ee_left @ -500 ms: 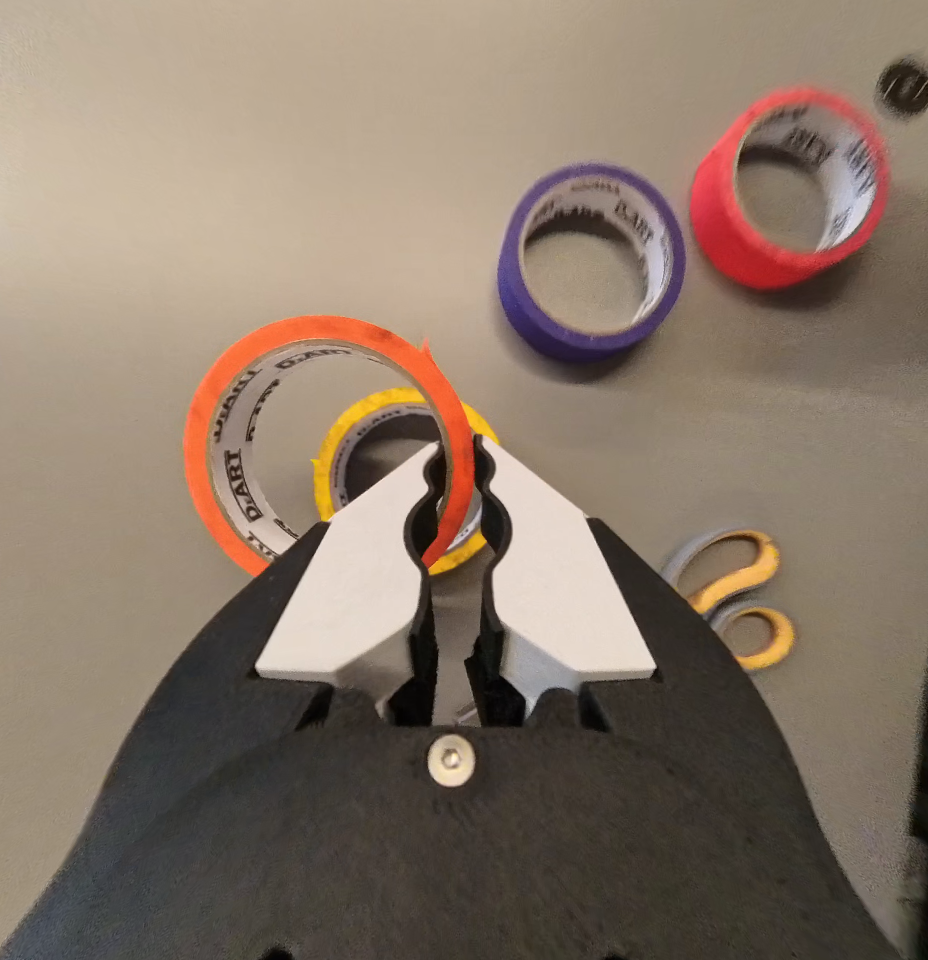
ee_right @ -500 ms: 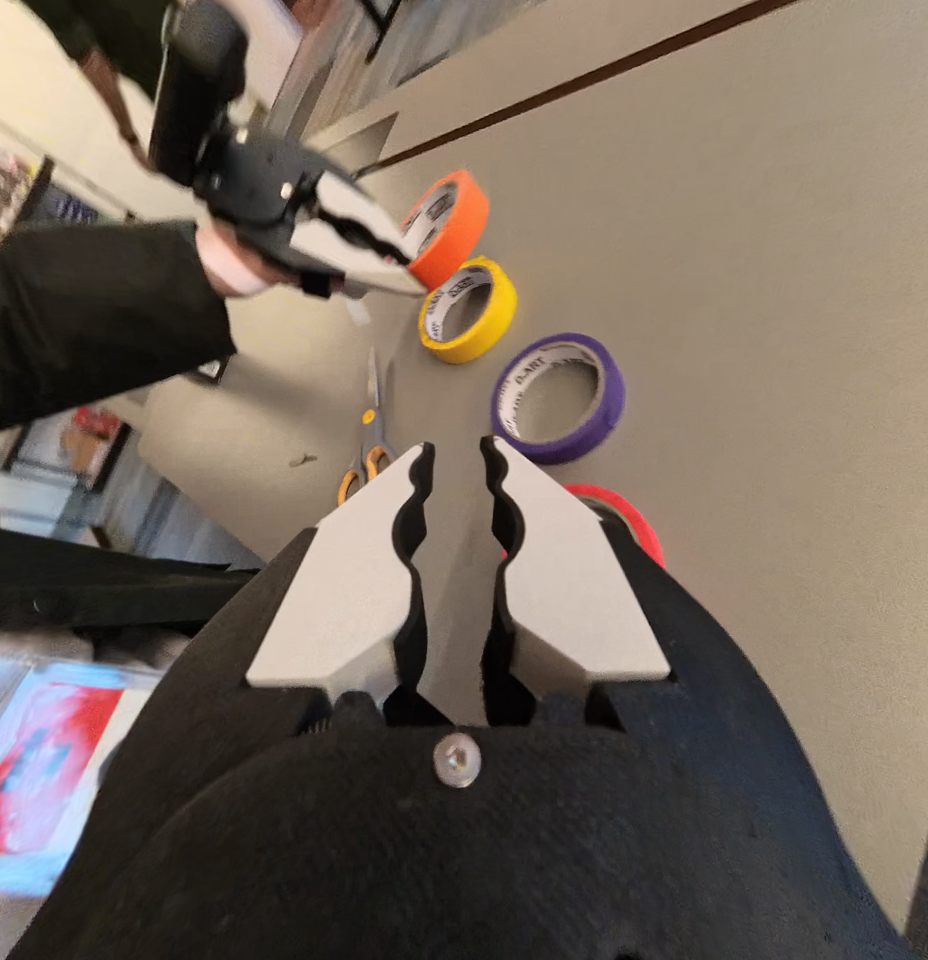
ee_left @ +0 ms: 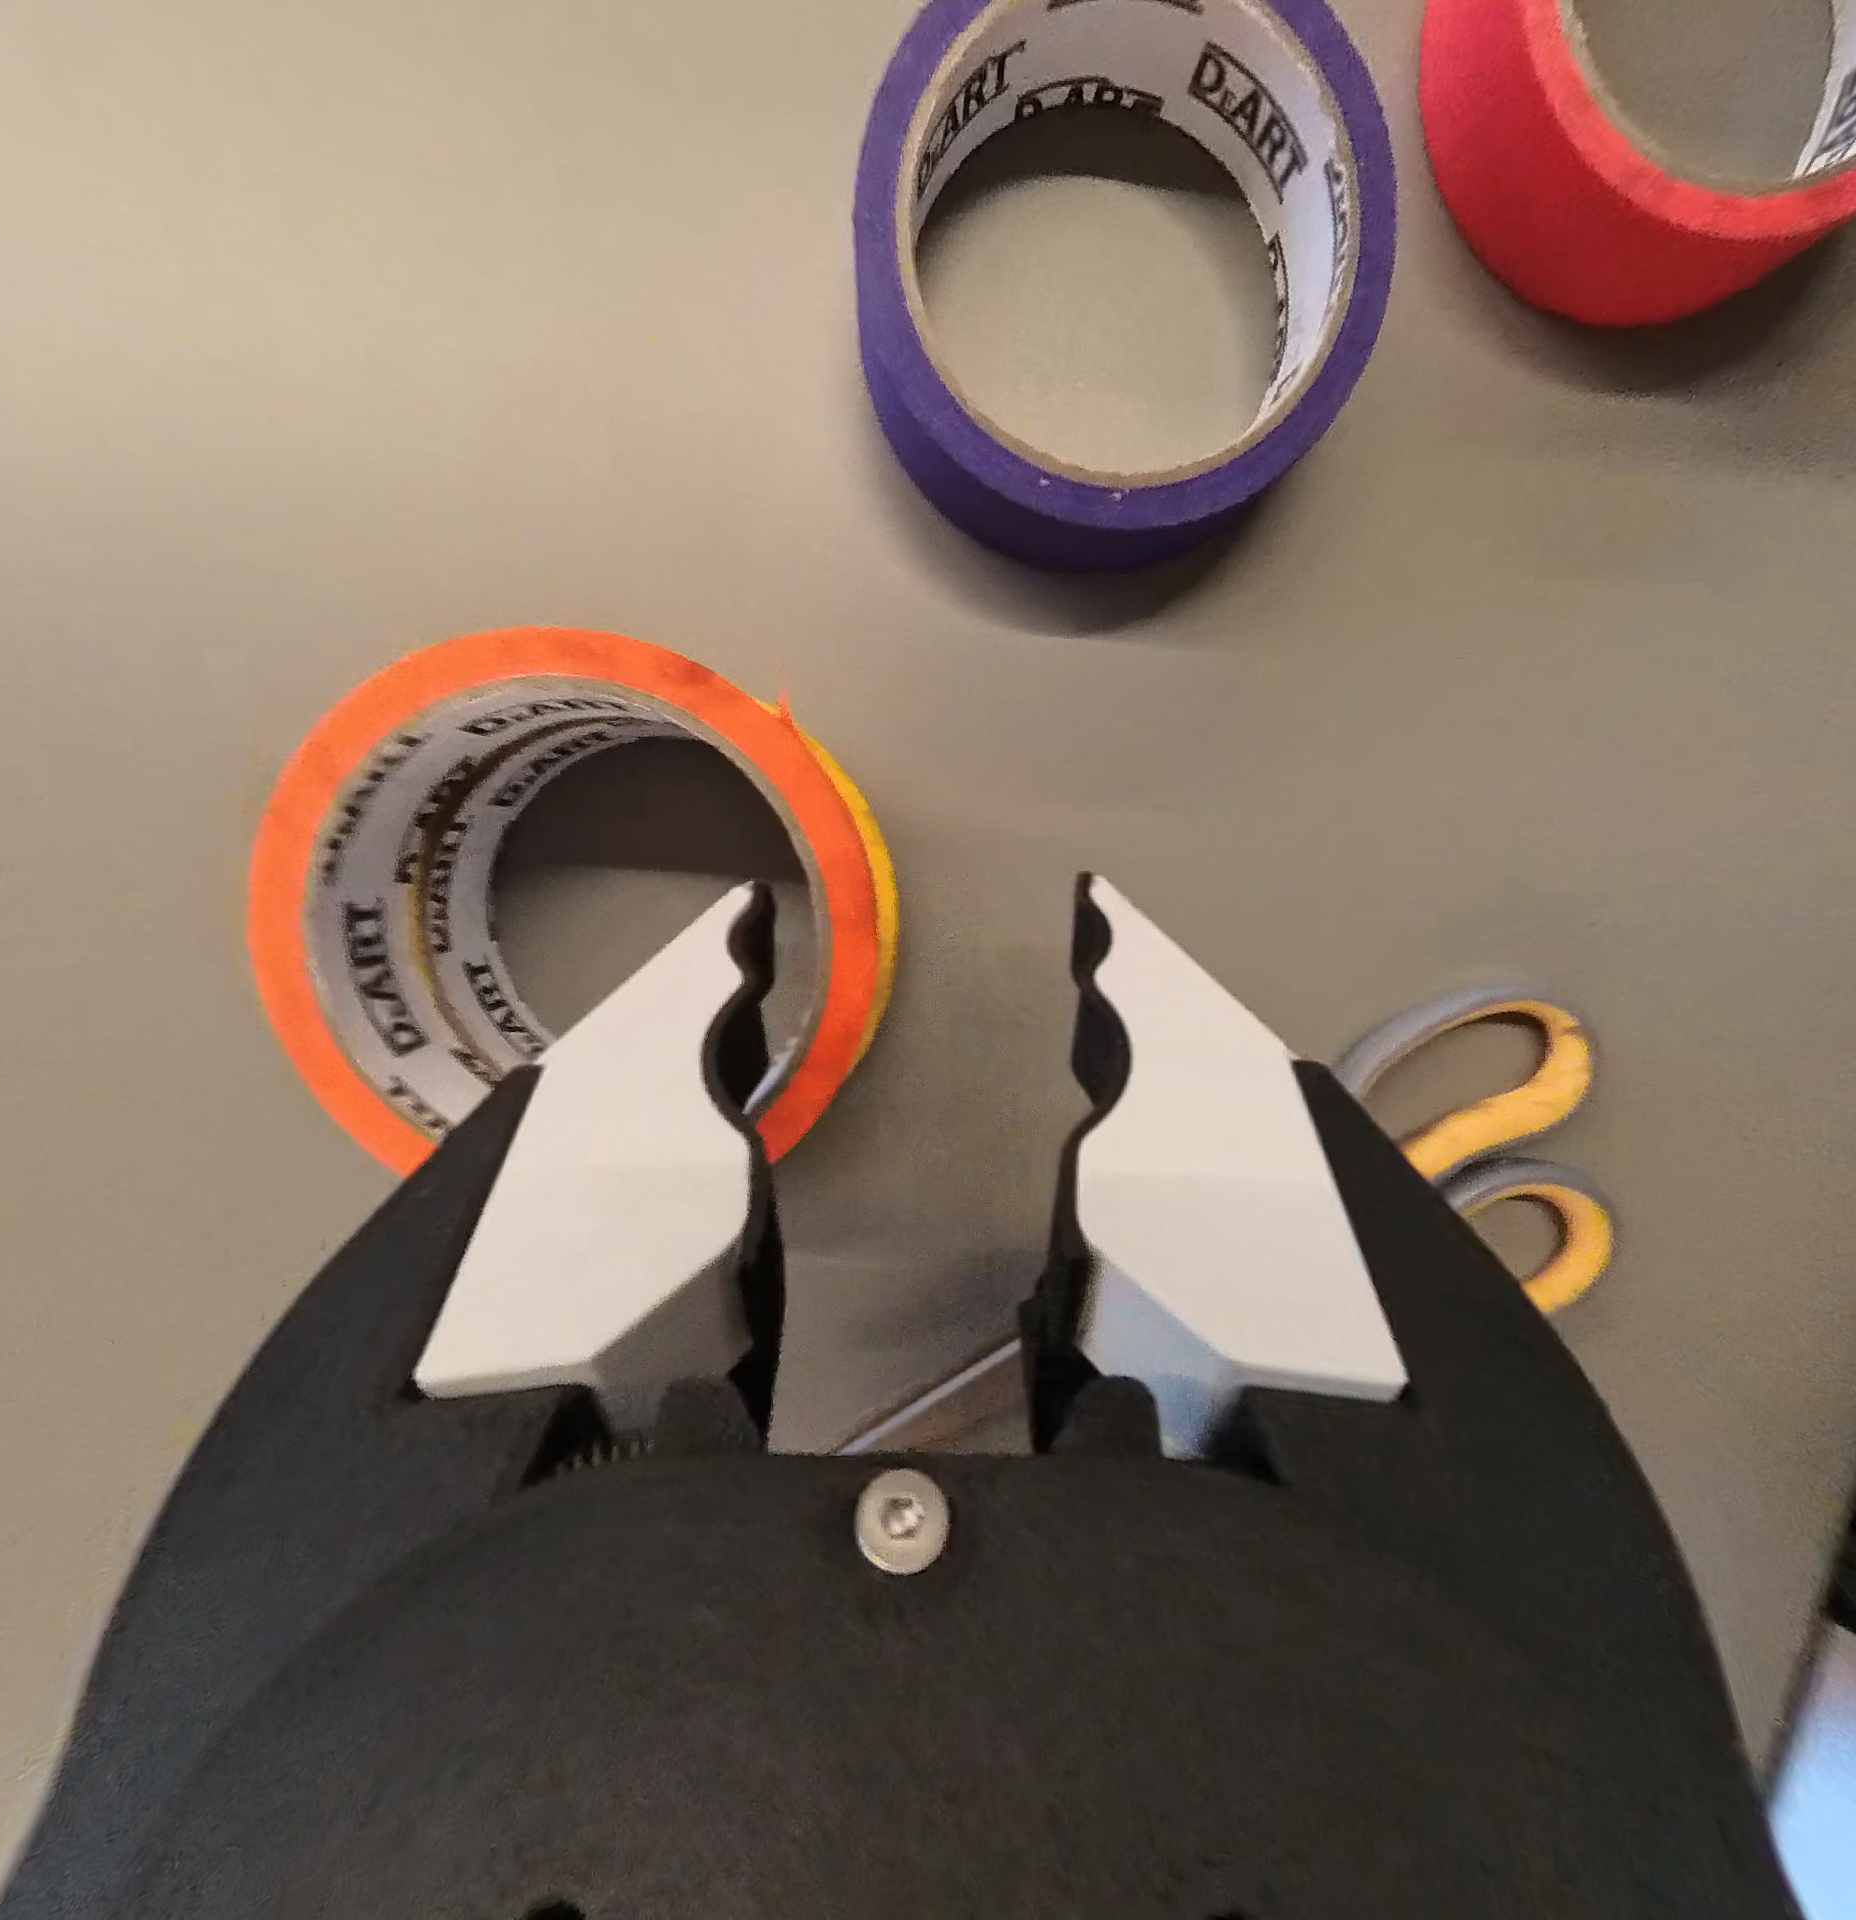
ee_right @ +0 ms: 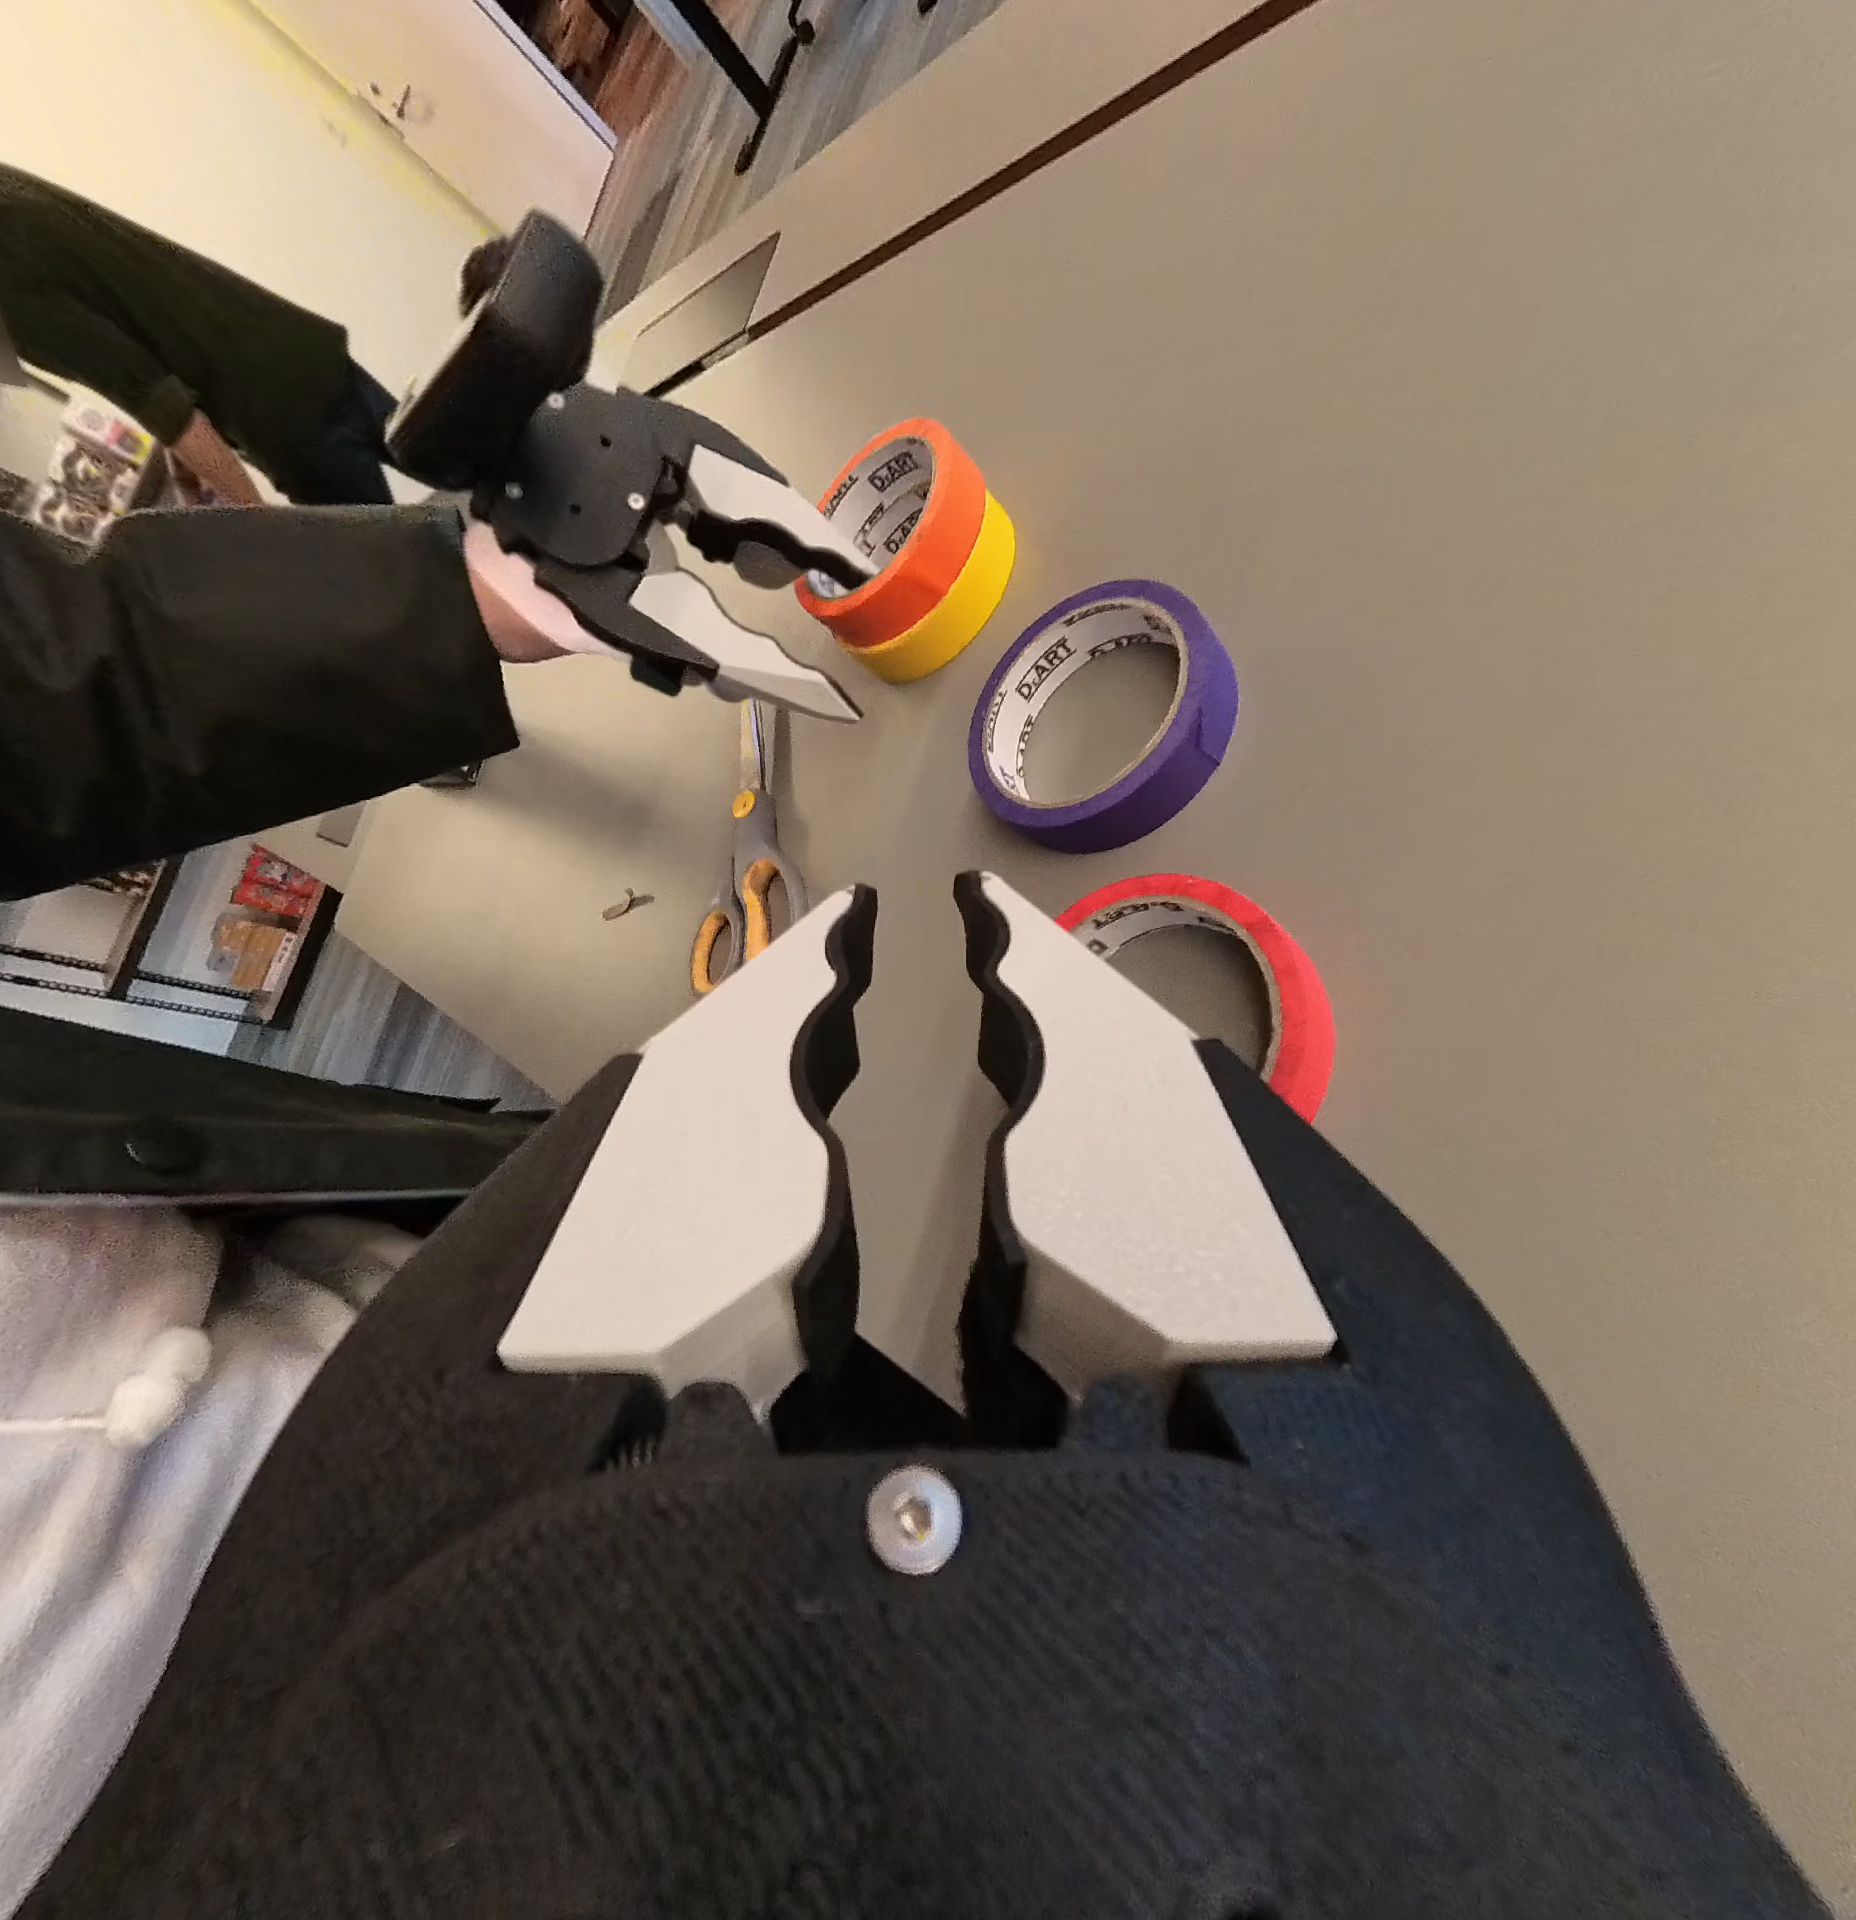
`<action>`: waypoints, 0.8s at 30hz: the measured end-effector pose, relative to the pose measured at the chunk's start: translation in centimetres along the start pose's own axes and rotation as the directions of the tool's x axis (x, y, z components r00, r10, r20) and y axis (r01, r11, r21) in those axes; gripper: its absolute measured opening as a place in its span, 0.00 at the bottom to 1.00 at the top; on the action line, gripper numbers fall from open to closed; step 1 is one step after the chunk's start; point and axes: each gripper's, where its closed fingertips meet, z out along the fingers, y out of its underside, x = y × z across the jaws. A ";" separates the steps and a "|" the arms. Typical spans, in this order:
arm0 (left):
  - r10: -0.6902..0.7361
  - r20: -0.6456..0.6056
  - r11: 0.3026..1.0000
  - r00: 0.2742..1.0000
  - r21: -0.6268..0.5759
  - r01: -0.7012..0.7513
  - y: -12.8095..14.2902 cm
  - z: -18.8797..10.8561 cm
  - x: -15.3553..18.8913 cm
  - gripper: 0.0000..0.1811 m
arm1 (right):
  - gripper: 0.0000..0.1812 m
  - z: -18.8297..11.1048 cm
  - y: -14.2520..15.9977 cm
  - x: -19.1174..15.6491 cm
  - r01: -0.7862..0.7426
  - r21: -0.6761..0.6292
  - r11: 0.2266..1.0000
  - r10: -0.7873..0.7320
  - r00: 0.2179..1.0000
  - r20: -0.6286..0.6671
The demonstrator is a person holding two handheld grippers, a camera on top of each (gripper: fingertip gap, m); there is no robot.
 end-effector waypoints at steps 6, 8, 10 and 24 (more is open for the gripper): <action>0.174 0.240 0.973 0.955 -0.191 -0.129 0.3 1.5 -2.5 0.18 | 0.09 0.2 0.6 0.4 -0.057 -0.001 0.998 0.057 0.998 0.016; 0.324 0.213 0.933 0.922 -0.234 -0.274 0.0 1.9 -2.6 0.10 | 0.09 -0.2 0.3 0.8 -0.083 0.028 0.996 0.083 0.996 0.012; 0.349 0.166 0.922 0.922 -0.237 -0.306 -0.4 2.0 -4.1 0.10 | 0.08 -0.9 0.2 1.2 -0.110 0.050 0.993 0.110 0.994 0.006; -0.082 0.209 0.981 0.974 -0.156 0.116 -6.9 2.7 -22.6 0.24 | 0.09 -3.6 5.1 1.8 -0.041 -0.056 0.998 0.031 0.987 -0.158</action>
